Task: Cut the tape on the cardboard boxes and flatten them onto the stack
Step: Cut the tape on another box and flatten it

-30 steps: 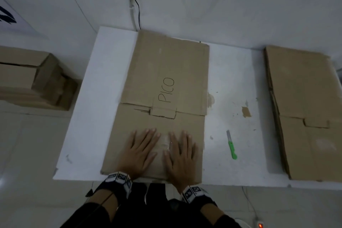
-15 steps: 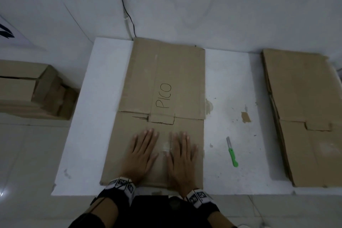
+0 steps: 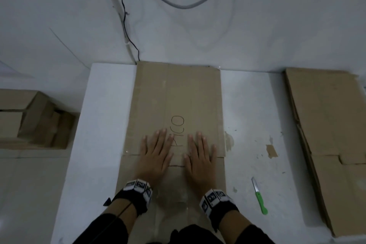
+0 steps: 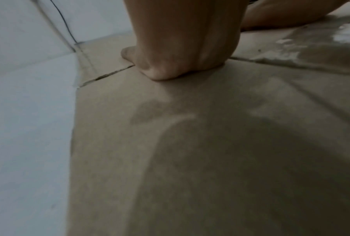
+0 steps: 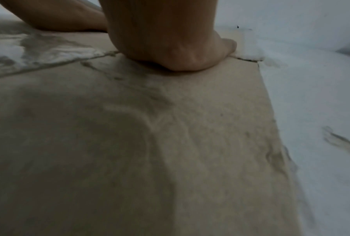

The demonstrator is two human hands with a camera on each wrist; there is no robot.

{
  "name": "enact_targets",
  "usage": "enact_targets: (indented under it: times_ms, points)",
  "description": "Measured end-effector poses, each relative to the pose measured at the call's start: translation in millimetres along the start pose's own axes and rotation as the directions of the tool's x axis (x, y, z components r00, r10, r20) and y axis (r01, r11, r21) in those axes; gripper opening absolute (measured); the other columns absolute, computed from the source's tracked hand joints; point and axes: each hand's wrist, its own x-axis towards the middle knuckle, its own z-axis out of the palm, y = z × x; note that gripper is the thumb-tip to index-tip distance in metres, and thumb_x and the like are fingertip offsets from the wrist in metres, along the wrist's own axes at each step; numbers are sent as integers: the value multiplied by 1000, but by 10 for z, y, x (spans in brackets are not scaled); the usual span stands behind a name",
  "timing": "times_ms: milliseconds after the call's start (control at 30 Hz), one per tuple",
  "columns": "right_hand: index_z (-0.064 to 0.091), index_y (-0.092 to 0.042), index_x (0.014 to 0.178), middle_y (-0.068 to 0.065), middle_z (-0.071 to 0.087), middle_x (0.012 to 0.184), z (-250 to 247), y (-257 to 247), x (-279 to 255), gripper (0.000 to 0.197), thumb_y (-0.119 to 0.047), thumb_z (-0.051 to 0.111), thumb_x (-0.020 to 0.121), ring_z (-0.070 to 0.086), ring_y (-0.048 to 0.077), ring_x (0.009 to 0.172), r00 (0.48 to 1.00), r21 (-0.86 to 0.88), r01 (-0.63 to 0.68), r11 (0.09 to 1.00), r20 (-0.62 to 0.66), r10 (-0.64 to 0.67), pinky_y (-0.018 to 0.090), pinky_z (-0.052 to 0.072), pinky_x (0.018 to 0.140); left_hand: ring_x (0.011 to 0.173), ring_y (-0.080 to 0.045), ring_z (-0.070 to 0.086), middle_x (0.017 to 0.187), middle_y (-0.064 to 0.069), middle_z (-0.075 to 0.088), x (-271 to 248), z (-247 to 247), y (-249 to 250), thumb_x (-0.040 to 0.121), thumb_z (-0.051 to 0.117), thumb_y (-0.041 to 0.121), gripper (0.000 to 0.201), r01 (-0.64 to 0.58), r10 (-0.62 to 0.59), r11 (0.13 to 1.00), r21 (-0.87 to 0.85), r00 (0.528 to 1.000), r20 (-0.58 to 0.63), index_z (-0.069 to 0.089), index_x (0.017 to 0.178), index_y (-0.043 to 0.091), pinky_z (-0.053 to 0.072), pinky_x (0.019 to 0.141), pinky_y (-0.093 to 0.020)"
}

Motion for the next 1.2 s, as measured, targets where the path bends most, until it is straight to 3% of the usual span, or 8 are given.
enact_targets:
  times_ms: [133,233,400,667,900,1033,1100,1200]
  points:
    - [13,-24,158,3,5,165,-41,7,-1,59,-47,15,103,3,20,152,1000,64,17,998,15,-18,54,3,119,142,-28,30,155,-9,31,43,-1,-17,101,22,42,54,11,-14,997,-76,999,-42,33,149,21,18,113,-60]
    - [13,-25,158,5,6,165,-88,12,242,58,-46,14,104,5,20,152,1000,74,23,997,6,-24,55,5,119,127,-27,46,137,-9,47,290,-90,-47,101,25,41,49,-3,-8,994,-111,995,-96,36,147,27,19,114,-56]
    - [16,-27,157,4,13,164,-173,54,1207,57,-45,24,103,6,20,152,1000,43,-12,999,-23,13,56,7,120,144,-32,21,156,-13,25,1102,-176,-193,98,33,42,56,2,-11,995,-97,996,-93,32,150,22,10,116,-53]
    - [19,-33,156,3,13,164,-357,187,2426,71,-66,22,92,6,23,152,995,22,-91,996,-48,92,57,-7,117,148,-30,2,162,-6,3,2113,-309,-639,95,20,56,67,132,-133,991,-33,990,-37,11,154,26,-2,115,-61]
    - [13,-41,154,-3,5,165,-446,177,2485,63,-59,34,98,-1,18,152,987,52,-156,986,31,155,59,-12,116,148,-30,-3,162,-6,-4,2147,-317,-677,93,19,59,71,138,-138,990,-4,990,-31,3,154,27,-4,114,-63]
    - [9,-41,155,-5,-1,165,-574,294,2494,58,-41,33,102,-5,13,151,983,83,-112,990,155,98,60,-7,118,148,-31,6,161,-8,7,2095,-371,-680,95,18,54,67,131,-132,990,-59,991,-19,14,154,23,2,115,-61]
    - [15,-36,155,-2,6,165,-579,364,2305,55,-39,28,102,1,16,152,993,98,-73,992,99,63,56,0,120,148,-30,10,160,-9,13,1920,-370,-668,98,19,47,62,147,-152,985,-86,987,-60,20,153,19,8,115,-60]
    - [24,-27,155,5,17,163,-478,396,1696,58,-44,19,100,12,22,151,988,140,-143,980,-41,150,52,8,122,148,-28,11,160,-12,15,1388,-298,-621,99,21,42,60,253,-273,957,-141,951,-146,20,153,16,6,117,-56]
